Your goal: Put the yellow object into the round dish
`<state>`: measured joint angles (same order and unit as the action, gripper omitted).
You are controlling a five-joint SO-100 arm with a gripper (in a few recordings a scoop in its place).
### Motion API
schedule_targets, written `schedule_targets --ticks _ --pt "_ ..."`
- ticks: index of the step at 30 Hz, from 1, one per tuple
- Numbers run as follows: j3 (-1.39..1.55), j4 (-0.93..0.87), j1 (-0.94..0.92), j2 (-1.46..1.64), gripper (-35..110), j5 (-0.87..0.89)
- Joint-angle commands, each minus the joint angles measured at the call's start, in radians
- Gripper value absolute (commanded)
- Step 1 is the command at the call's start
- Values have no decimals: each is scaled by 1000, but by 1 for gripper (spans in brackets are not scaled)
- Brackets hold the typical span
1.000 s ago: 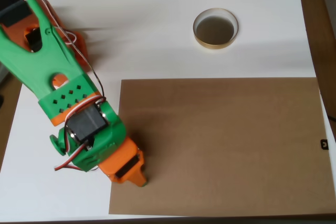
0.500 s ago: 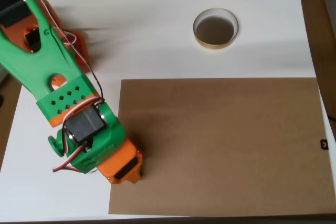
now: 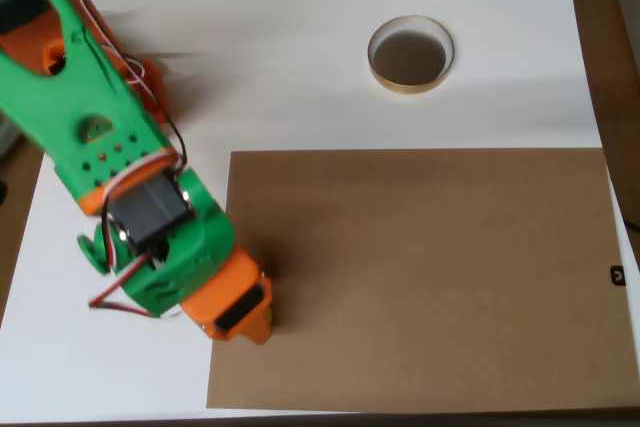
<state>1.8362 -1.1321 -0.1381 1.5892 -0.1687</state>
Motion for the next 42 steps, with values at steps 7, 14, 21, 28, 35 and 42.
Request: schedule_targets --ticks 7,14,21,28,35,42 --pt "57 -80 152 356 0 -17" --pt "91 -127 339 433 0 -26" --pt "110 -166 520 449 0 -31" --pt "110 -202 703 451 0 -23" --pt "109 -215 870 413 0 -23" --pt "64 -235 988 344 0 -49"
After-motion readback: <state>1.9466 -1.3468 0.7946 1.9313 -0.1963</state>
